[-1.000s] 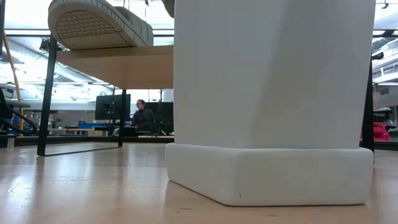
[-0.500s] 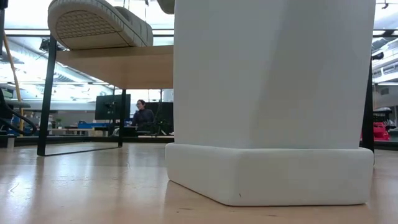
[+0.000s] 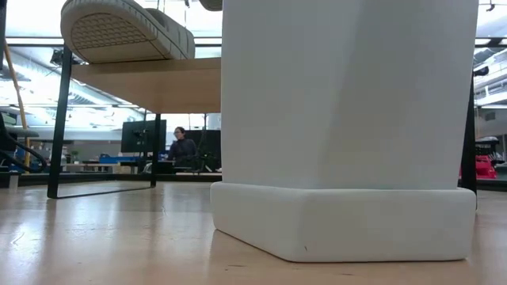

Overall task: Pick and place slides into the shelf
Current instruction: Put the gray slide on the shelf

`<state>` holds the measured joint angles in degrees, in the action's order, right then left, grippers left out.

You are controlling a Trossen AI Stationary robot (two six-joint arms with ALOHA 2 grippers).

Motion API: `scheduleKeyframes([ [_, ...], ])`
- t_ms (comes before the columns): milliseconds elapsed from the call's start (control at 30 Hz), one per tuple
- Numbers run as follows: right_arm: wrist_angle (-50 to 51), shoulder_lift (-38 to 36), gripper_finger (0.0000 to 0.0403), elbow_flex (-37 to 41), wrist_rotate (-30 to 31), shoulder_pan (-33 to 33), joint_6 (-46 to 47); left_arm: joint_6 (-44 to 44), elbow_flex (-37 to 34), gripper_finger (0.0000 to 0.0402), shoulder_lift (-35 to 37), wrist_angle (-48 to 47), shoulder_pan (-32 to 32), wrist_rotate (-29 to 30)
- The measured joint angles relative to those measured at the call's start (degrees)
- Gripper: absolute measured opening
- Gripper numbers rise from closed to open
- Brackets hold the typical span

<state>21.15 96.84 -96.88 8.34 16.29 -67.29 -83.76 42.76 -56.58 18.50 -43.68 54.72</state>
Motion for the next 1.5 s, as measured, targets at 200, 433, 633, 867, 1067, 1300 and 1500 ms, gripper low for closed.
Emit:
scheduleKeyframes([
  [200, 0.53, -0.1, 0.0082, 0.0, -0.27, -0.39, 0.02, 0.15, -0.02, 0.0204, 0.0, 0.26, 4.61, -5.27],
  [433, 0.91, -0.2, 0.0082, 0.0, -0.24, -0.37, 0.04, -0.15, -0.02, 0.0204, 0.09, -1.01, 7.71, -10.23],
  [633, 0.95, -0.55, 0.0082, 0.0, 0.35, -0.37, 0.06, -2.67, -0.02, 0.0204, 0.09, -2.91, 7.78, -10.45],
  [867, 0.14, -0.57, 0.0082, 0.0, 0.57, -0.42, -0.38, -2.63, 0.04, 0.0232, -0.02, -3.9, 7.93, -10.65],
  [1067, -0.39, -0.59, 0.0081, 0.0, 0.73, -0.43, -0.46, -2.64, 0.04, 0.0276, -0.04, -4.01, 9.39, -10.79],
  [1300, -0.4, -0.65, 0.0081, 0.0, 0.77, -0.47, -0.96, -1.94, 0.04, 0.0279, -0.04, -3.98, 13.44, -14.69],
  [1500, -0.2, -0.83, 0.0081, 0.0, 1.88, -0.5, -1.11, 0.76, 0.04, 0.0235, -0.04, -3.96, 15.52, -14.95],
])
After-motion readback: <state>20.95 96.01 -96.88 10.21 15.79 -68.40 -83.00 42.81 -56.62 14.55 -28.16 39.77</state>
